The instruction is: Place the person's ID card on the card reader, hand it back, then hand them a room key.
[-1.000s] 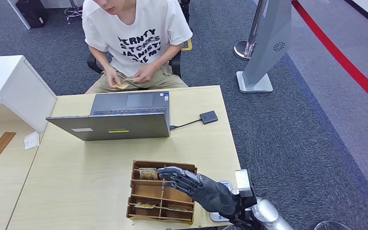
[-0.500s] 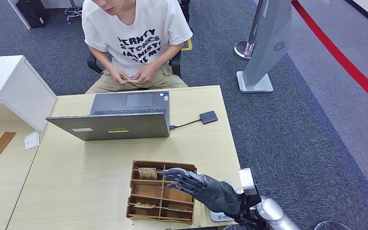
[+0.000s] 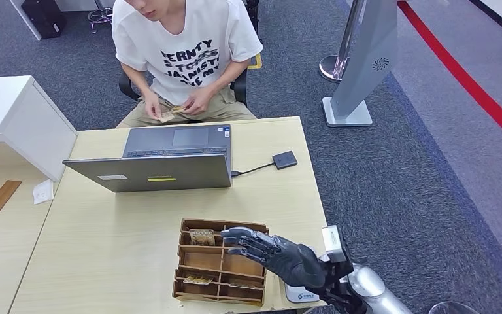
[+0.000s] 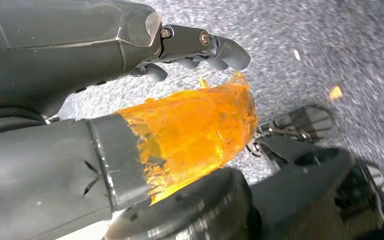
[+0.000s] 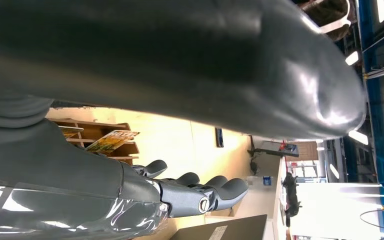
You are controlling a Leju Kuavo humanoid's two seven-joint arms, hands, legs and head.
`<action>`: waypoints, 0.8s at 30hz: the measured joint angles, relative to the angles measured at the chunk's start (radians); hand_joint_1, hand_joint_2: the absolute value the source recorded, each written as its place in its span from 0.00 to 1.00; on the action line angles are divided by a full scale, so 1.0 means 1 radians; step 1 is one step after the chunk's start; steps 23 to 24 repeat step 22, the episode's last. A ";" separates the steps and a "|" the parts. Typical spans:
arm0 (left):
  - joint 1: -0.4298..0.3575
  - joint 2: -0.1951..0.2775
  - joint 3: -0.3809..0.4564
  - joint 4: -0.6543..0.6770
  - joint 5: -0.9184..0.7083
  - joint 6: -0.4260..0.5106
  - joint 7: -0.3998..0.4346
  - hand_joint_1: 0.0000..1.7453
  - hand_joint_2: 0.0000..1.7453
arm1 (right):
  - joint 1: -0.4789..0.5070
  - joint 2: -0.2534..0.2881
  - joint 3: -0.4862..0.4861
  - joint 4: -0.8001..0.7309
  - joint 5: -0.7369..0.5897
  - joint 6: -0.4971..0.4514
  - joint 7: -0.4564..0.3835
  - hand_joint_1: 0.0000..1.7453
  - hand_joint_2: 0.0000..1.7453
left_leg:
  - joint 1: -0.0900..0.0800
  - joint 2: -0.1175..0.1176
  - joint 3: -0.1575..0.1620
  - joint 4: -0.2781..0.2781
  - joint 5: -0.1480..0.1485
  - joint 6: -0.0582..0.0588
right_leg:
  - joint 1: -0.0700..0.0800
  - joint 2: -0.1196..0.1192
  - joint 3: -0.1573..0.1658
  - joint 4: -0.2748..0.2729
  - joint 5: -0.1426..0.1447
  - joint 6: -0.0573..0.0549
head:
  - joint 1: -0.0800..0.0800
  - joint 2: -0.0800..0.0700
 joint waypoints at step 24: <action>0.011 -0.051 -0.030 0.000 0.170 0.342 -0.442 0.00 0.00 | 0.186 -0.066 -0.070 -0.145 0.068 -0.120 -0.042 0.00 0.00 | 0.000 0.000 -0.001 0.000 -0.001 0.001 | 0.000 0.000 0.000 -0.001 -0.001 0.001 | 0.000 0.000</action>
